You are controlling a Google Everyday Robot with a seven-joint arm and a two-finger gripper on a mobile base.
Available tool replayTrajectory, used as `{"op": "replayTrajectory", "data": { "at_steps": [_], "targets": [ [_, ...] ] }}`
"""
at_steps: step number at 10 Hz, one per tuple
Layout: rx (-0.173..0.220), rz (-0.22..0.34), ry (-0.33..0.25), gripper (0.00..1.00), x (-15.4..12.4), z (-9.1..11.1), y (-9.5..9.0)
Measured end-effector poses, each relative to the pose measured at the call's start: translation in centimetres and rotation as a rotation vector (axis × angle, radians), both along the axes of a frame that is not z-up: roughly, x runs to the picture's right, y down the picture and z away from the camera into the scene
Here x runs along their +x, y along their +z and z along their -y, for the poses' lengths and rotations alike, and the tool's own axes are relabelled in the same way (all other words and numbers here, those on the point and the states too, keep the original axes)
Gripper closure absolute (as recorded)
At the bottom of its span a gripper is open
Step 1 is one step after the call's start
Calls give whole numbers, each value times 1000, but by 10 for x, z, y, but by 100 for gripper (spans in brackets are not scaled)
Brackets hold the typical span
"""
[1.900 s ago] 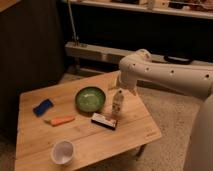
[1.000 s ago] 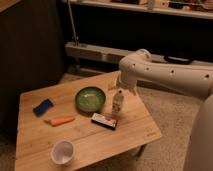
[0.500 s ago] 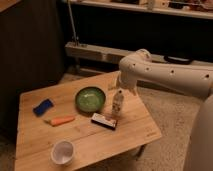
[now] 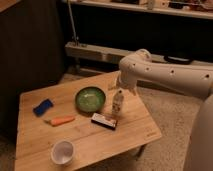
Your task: Wipe the white sponge on the table
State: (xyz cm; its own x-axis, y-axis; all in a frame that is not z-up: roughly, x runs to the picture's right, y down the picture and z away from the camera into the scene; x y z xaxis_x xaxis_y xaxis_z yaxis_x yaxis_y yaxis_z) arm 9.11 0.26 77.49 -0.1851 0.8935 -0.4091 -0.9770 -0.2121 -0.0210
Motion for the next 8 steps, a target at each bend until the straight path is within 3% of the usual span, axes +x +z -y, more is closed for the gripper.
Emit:
{"op": "replayTrajectory", "data": {
  "at_steps": [1,3,6,8],
  "targets": [
    [5,-1,-6,20,0,2,-1],
    [67,1,-73,20,-12,16,-11],
    [139,38,-229,20,-78,51,-47],
    [156,113,-364,20,-135,56,-63]
  ]
}}
